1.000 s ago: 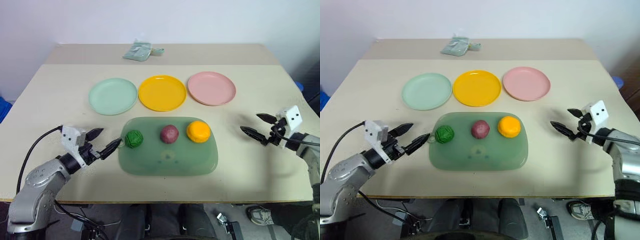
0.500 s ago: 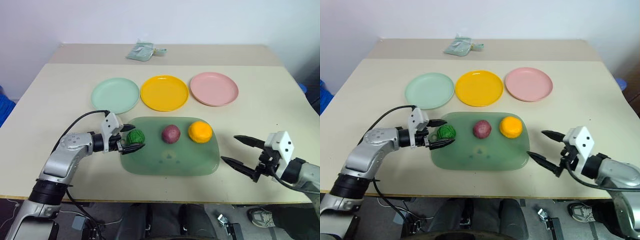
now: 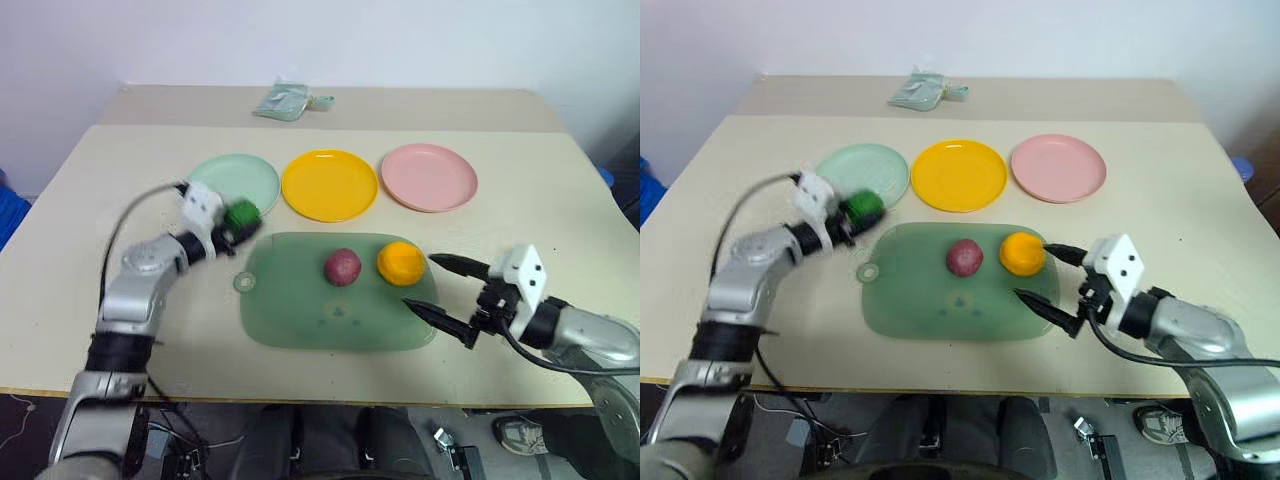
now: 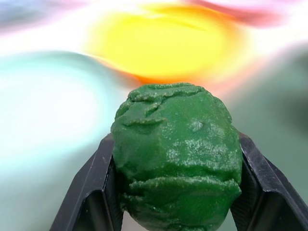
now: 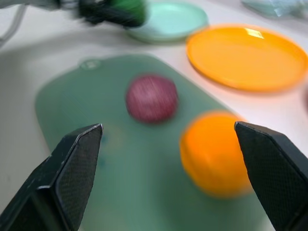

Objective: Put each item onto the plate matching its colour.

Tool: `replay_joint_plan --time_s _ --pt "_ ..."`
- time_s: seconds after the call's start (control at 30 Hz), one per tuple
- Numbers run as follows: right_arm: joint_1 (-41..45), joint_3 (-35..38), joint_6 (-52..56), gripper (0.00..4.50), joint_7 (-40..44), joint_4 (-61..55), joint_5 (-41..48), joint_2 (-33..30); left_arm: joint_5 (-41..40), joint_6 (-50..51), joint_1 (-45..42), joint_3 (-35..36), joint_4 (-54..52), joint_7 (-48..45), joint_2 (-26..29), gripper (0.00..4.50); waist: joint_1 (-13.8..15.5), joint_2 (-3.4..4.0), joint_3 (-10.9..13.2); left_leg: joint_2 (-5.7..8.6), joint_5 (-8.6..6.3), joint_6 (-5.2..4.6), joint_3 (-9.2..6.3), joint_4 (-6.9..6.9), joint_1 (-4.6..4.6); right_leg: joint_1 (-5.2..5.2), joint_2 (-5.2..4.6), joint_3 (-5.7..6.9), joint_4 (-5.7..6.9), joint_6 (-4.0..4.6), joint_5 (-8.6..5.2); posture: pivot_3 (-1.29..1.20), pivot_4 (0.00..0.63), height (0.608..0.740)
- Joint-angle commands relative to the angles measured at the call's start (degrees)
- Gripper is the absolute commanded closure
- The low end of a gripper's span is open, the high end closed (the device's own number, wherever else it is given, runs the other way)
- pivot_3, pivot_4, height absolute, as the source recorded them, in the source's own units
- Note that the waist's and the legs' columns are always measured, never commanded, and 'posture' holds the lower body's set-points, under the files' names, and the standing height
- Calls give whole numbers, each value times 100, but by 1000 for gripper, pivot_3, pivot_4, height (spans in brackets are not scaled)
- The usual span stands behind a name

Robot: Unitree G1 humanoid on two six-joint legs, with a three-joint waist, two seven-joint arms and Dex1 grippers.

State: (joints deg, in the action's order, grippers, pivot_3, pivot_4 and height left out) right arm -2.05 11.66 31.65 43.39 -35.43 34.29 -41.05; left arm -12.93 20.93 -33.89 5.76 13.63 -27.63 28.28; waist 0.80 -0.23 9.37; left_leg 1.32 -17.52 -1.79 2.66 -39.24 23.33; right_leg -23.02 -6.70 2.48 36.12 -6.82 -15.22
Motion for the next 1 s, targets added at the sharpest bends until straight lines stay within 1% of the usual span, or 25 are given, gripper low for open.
replay_joint_plan --time_s 0.03,0.17,0.33,0.43,0.5,0.6,0.67,0.7,0.77,0.8,0.9,1.0 --pt "486 -335 -13 0 -153 103 -45 190 250 95 -449 192 578 775 -184 2277 -3 -1 0 2 0 0 1 0 1 0 1 2 -1 0 0 0 150 740" --pt "884 -639 39 0 -256 235 -131 303 386 -28 -874 148 1314 841 -315 2277 2 -8 3 11 -1 -5 8 -1 5 -2 13 14 1 -3 0 0 150 740" --pt "1399 -1022 330 0 -532 409 -253 490 403 -129 -1101 210 1804 755 -273 36 -9 -21 9 8 1 -3 8 -6 7 -2 16 21 1 -5 0 0 150 740" --pt "1737 -1384 574 0 -683 479 -373 614 390 -354 -1051 254 1724 636 -179 36 -16 -22 9 7 3 -1 8 -6 6 -3 17 21 3 -5 0 0 150 740" --pt "2012 -1752 629 0 -830 534 -662 733 243 -438 -849 436 1344 581 -106 36 -35 -22 9 5 3 1 8 -6 6 -7 18 21 4 -5 0 0 150 740" --pt "2269 -2271 569 0 -839 685 -1150 734 -54 -509 -343 587 448 160 36 36 -50 -21 9 3 4 3 10 -4 8 -11 18 21 5 -5 0 0 150 740" --pt "2374 -2604 485 0 -815 860 -1466 758 -560 -346 284 566 -614 -589 174 36 -73 -21 8 3 4 4 10 -4 8 -11 17 21 4 -5 0 0 150 740" --pt "2449 -2744 500 0 -840 995 -1602 805 -825 -260 811 386 -1359 -1158 372 36 -104 -21 8 3 4 4 10 -3 8 -11 15 20 4 -4 0 0 150 740" --pt "2572 -2899 608 0 -887 1216 -1773 891 -1135 -70 1622 44 -2391 -1943 740 36 -139 -21 8 4 4 5 8 -2 8 -9 0 20 3 -4 0 0 150 740" --pt "2617 -2938 672 0 -901 1296 -1827 925 -1215 19 1901 -81 -2713 -2180 888 36 -152 -20 8 4 4 5 8 -2 8 -9 -2 21 1 -3 -1 0 150 740" --pt "2741 -3071 829 0 -922 1494 -2017 997 -1269 174 2554 -483 -3361 -2649 1247 36 -135 -18 8 4 5 7 6 -3 6 -7 -5 21 2 -2 -1 0 150 740" --pt "2832 -3146 859 0 -900 1622 -2112 1122 -1362 310 2902 -670 -3765 -2741 1276 36 -150 -15 8 2 5 10 4 1 5 -8 -5 17 3 -1 -1 0 150 740"
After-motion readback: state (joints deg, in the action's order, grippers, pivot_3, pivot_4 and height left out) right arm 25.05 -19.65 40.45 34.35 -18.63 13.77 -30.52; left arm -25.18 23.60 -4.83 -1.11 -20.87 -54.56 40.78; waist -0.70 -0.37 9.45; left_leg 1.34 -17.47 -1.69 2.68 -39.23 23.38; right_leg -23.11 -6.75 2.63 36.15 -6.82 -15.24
